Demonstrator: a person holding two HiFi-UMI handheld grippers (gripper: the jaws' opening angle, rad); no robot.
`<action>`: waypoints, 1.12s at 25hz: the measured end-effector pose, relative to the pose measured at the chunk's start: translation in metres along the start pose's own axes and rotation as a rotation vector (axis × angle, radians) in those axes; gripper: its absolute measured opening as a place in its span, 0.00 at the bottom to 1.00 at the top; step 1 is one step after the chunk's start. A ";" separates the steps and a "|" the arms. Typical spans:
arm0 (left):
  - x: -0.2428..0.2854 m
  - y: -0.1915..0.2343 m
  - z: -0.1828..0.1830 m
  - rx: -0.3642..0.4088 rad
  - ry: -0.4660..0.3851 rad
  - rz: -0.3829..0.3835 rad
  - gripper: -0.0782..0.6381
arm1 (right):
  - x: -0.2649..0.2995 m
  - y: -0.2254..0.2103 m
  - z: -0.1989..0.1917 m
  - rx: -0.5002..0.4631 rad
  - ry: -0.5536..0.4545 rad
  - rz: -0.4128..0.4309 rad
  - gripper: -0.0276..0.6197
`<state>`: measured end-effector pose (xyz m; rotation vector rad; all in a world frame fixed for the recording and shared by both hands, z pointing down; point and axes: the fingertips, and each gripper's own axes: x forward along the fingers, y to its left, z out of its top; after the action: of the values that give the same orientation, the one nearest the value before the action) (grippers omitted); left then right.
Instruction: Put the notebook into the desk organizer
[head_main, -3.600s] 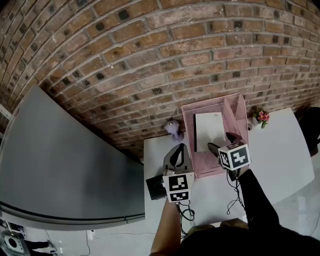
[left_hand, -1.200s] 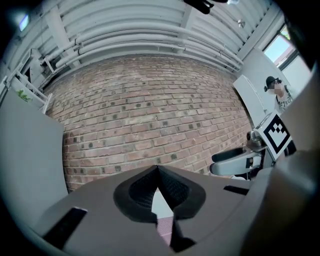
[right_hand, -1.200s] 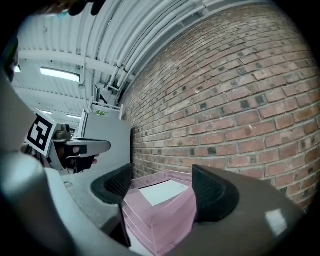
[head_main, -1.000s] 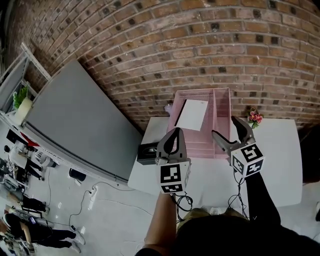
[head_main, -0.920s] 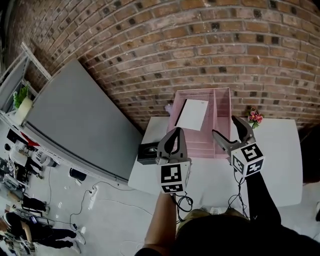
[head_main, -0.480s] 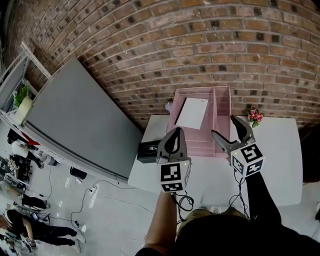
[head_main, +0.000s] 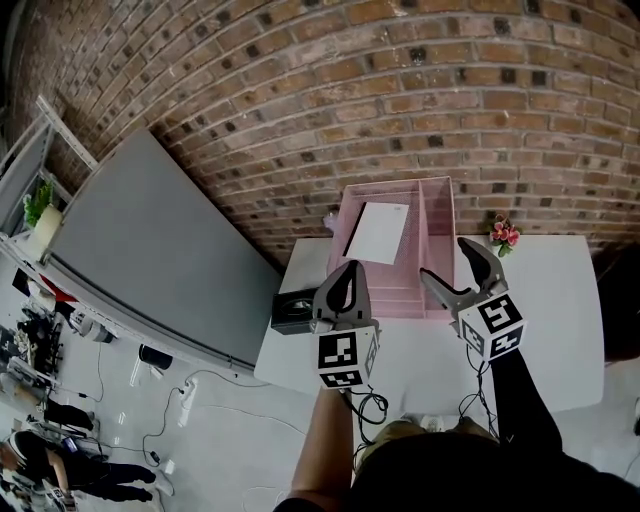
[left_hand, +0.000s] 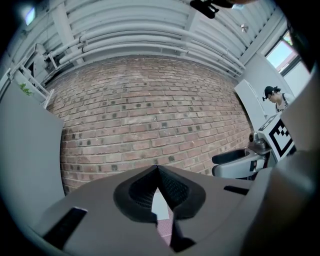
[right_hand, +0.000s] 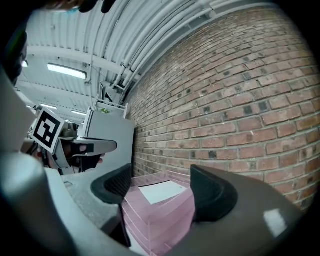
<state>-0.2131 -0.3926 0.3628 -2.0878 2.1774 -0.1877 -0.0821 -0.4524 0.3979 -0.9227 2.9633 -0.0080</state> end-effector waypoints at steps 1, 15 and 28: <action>0.000 0.000 0.001 -0.002 -0.005 -0.002 0.12 | 0.001 0.001 0.001 -0.003 -0.001 0.001 0.62; -0.003 -0.003 0.002 0.047 -0.012 -0.026 0.12 | 0.009 0.017 0.004 -0.022 -0.018 0.022 0.32; -0.013 0.006 -0.001 0.036 -0.024 -0.019 0.12 | 0.008 0.024 0.012 -0.054 -0.042 0.010 0.04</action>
<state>-0.2184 -0.3796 0.3631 -2.0815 2.1252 -0.2018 -0.1013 -0.4371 0.3857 -0.9028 2.9430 0.0903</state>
